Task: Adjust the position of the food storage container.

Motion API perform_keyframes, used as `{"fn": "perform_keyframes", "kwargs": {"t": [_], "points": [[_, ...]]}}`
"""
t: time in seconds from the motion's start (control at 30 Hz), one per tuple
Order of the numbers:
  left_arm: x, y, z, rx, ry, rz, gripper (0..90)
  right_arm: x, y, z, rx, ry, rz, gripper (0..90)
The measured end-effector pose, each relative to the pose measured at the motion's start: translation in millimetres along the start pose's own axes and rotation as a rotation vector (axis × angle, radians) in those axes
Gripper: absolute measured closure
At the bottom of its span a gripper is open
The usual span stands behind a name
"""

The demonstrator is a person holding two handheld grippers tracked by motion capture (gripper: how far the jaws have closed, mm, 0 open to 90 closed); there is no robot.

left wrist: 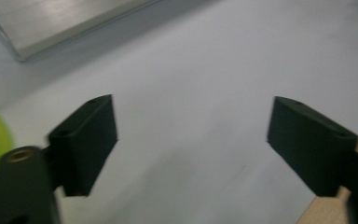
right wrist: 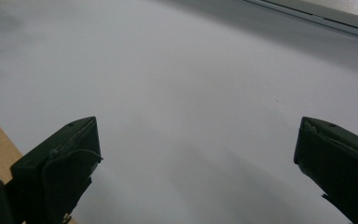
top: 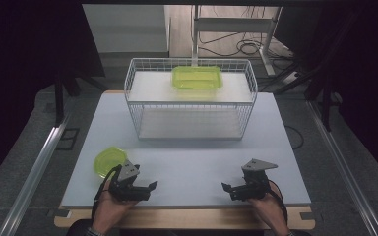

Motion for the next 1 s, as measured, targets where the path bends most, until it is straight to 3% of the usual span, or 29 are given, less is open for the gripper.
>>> {"fn": "perform_keyframes", "kwargs": {"t": [0.2, 0.47, 0.8, 1.0], "points": [[-17.4, -11.0, 4.5, 0.018, -0.045, -0.005, 53.7, 0.9, 1.0, -1.5, -0.004, -0.012, -0.005, 0.9], [-46.6, -19.8, 4.1, 0.011, -0.103, 0.039, 89.0, 0.5, 2.2, -2.5, -0.007, -0.037, -0.010, 1.7], [-87.8, -39.6, -0.4, 0.031, -0.158, 0.148, 90.0, -1.2, 5.1, -4.5, -0.023, -0.058, 0.001, 2.2], [-119.1, -58.1, -11.7, 0.043, -0.201, 0.242, 90.0, -3.1, 7.1, -5.5, -0.035, -0.067, 0.009, 2.6]]}}
Point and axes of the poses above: each handheld gripper's, and its own axes: y roughly forward along the jaws, z roughly out of its top, x roughly to its right, the point moved 4 cm from there along y, roughly forward along the jaws, and after that the axes turned 8 degrees about x, right-handed, at the moved point
